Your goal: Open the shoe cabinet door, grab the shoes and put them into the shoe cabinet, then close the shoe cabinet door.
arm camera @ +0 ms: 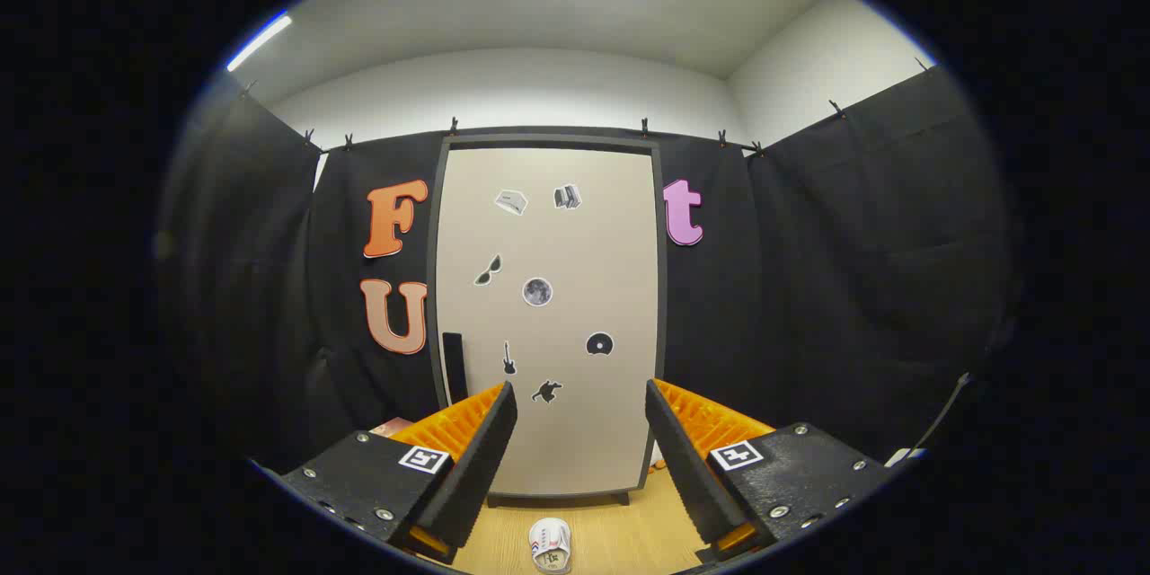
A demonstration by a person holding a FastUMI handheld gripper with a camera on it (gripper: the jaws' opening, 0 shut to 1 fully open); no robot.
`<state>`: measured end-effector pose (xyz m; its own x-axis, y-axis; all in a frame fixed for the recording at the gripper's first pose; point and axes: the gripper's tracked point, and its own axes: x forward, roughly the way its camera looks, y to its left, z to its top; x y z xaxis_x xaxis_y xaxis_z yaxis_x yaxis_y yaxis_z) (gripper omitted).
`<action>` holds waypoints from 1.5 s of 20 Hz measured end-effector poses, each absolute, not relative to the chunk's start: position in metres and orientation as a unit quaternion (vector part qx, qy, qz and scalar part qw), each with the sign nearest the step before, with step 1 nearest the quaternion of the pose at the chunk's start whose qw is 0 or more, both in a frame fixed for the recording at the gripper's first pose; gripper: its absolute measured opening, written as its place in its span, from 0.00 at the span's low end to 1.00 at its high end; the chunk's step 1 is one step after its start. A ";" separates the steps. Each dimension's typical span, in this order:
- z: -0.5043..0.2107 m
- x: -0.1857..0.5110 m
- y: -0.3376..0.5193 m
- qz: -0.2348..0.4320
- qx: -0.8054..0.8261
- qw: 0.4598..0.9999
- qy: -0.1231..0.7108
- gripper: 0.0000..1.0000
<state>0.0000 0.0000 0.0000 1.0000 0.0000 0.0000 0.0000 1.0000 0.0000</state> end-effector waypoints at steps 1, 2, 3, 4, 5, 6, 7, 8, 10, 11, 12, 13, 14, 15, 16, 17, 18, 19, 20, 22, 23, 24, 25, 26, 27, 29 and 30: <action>-0.001 0.000 0.000 0.001 -0.002 1.000 0.001 0.90; -0.001 0.000 0.000 0.001 -0.003 1.000 0.000 0.90; -0.001 0.001 0.000 0.000 -0.005 1.000 0.000 0.90; -0.001 0.000 -0.001 0.000 -0.005 1.000 0.000 0.90; -0.001 0.000 -0.001 0.001 -0.004 1.000 0.000 0.90; -0.001 0.000 0.000 0.001 -0.002 1.000 0.000 0.90; -0.001 0.001 0.001 0.003 0.000 1.000 0.001 0.90; -0.001 0.002 0.002 0.004 0.000 1.000 0.002 0.90; 0.001 0.004 0.004 0.005 -0.003 1.000 -0.001 0.90; 0.001 0.004 0.005 0.006 -0.005 1.000 -0.002 0.90; 0.001 0.005 0.007 0.007 -0.007 1.000 -0.002 0.90; 0.000 0.006 0.010 0.009 -0.009 1.000 -0.002 0.90; -0.002 0.007 0.012 0.010 -0.011 1.000 0.001 0.90; -0.004 0.007 0.014 0.013 -0.013 1.000 0.004 0.90; -0.005 0.008 0.016 0.014 -0.013 1.000 0.005 0.90; -0.006 0.008 0.018 0.016 -0.014 1.000 0.006 0.90; -0.007 0.009 0.018 0.016 -0.013 1.000 0.007 0.90; -0.007 0.010 0.019 0.017 -0.011 1.000 0.006 0.90; -0.007 0.012 0.021 0.017 -0.010 1.000 0.006 0.90; -0.009 0.015 0.024 0.018 -0.013 1.000 0.007 0.90; -0.010 0.017 0.025 0.019 -0.015 1.000 0.009 0.90; -0.011 0.019 0.026 0.018 -0.018 1.000 0.009 0.90; -0.012 0.021 0.027 0.018 -0.018 1.000 0.009 0.90; -0.013 0.023 0.028 0.019 -0.016 1.000 0.011 0.90; -0.014 0.024 0.030 0.020 -0.015 1.000 0.012 0.90; -0.017 0.029 0.033 0.020 -0.017 1.000 0.012 0.90; -0.018 0.033 0.035 0.021 -0.018 1.000 0.013 0.90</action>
<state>0.0335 0.0354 -0.0185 0.9988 0.0405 -0.0266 -0.0415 0.9985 -0.0364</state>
